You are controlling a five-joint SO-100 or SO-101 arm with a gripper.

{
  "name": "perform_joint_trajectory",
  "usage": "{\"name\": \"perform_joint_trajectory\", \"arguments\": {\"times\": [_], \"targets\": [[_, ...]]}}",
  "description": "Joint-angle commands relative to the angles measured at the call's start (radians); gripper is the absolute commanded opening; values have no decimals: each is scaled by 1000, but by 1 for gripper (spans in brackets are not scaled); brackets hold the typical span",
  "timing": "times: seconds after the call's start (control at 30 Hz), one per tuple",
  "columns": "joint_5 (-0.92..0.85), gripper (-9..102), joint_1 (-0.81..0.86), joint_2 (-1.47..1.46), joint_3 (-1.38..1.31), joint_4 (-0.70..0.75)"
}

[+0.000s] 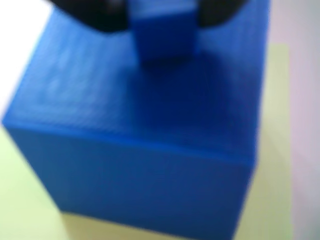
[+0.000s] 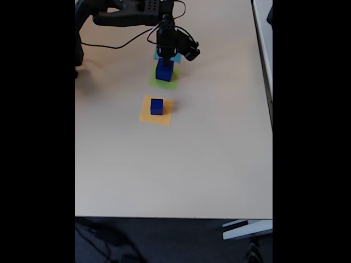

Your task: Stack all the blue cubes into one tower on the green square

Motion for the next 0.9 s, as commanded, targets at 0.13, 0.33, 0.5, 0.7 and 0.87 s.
{"name": "perform_joint_trajectory", "arguments": {"times": [0.13,0.33,0.5,0.7,0.87], "targets": [[8,1,-3,48,-58,9],[84,1,-38,57,-153,97],[170,1,-92,32,-224,144],[273,1,-169,-32,-295,146],[344,1,-221,-92,-357,149]]}}
